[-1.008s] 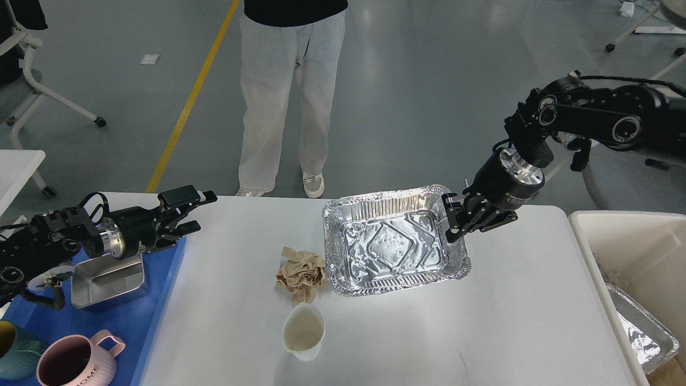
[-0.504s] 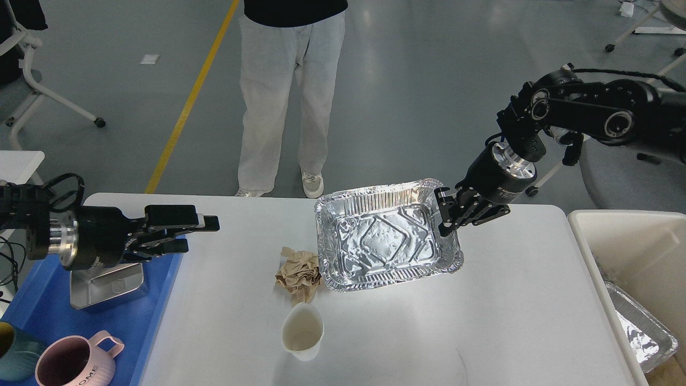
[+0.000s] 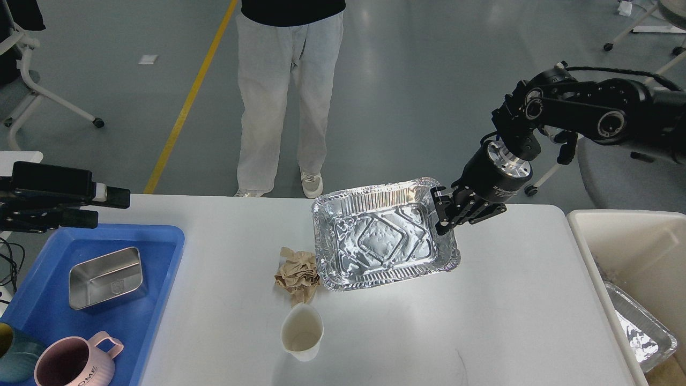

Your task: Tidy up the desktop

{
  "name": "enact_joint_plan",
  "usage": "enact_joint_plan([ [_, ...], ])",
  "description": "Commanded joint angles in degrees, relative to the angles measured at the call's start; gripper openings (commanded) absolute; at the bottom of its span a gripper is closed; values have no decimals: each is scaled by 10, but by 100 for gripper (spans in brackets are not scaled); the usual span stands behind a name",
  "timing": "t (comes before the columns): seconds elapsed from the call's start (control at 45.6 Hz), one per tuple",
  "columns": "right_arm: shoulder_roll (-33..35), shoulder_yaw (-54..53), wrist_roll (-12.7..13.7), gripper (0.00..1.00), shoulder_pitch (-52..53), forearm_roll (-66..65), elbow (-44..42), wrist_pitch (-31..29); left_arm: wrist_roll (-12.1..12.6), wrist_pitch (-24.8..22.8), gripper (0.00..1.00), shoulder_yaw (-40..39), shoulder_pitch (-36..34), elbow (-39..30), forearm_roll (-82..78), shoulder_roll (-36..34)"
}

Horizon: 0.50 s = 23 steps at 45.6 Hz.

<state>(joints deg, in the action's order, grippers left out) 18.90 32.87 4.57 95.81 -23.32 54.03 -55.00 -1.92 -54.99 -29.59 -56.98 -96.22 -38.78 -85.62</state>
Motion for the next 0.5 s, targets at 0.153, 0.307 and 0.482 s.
enact_joint_plan([
  [0.153,-6,0,0,0,3,1,-2,0,3,0,97,-37,-7,1,3,-8],
  [0.307,-10,0,0,0,3,0,-3,0,10,0,97,-33,-6,2,1,15],
  [0.482,-18,0,0,0,3,1,-9,0,36,0,97,-28,4,8,-5,66],
])
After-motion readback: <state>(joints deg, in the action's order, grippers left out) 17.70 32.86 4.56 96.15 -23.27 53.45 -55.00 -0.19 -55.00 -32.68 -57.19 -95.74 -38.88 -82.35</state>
